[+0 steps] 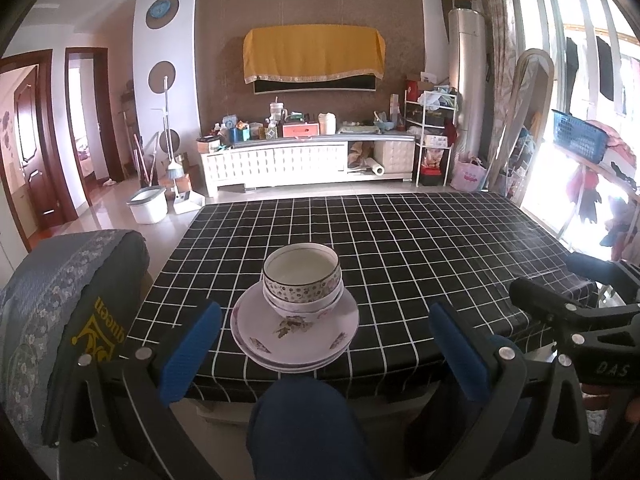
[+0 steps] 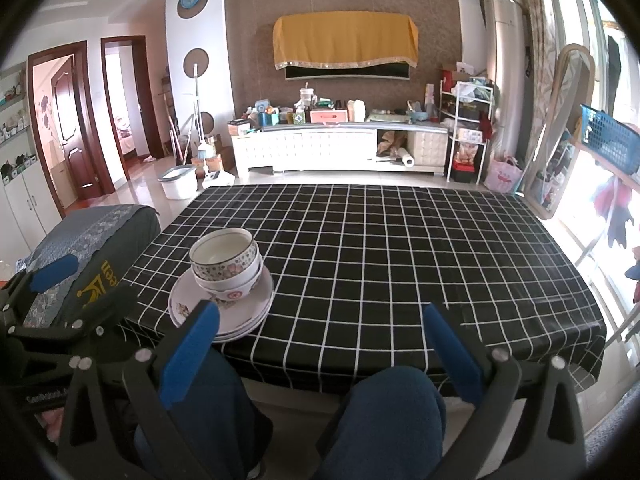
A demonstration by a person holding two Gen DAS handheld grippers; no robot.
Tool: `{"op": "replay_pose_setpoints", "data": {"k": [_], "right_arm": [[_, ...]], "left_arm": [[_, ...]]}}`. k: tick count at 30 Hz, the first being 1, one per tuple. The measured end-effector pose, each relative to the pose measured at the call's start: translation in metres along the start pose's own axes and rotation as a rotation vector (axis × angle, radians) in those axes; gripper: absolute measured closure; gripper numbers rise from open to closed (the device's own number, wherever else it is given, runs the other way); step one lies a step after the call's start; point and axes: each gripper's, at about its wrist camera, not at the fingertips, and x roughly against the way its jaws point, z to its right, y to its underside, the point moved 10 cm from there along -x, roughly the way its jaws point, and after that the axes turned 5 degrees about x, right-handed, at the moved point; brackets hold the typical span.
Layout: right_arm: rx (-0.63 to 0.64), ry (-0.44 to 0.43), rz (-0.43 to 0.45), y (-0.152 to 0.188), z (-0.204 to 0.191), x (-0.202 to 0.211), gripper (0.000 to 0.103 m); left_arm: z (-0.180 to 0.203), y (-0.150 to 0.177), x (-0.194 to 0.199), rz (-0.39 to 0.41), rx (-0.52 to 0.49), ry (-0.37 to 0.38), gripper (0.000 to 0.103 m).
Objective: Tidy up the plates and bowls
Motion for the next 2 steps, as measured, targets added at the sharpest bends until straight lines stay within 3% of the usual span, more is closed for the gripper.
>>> {"op": "replay_pose_setpoints", "data": {"k": [2], "right_arm": [[0.000, -0.001, 0.000, 0.0001, 0.0001, 0.0000, 0.000]], "left_arm": [[0.0004, 0.0005, 0.0003, -0.001, -0.007, -0.001, 0.000]]}}
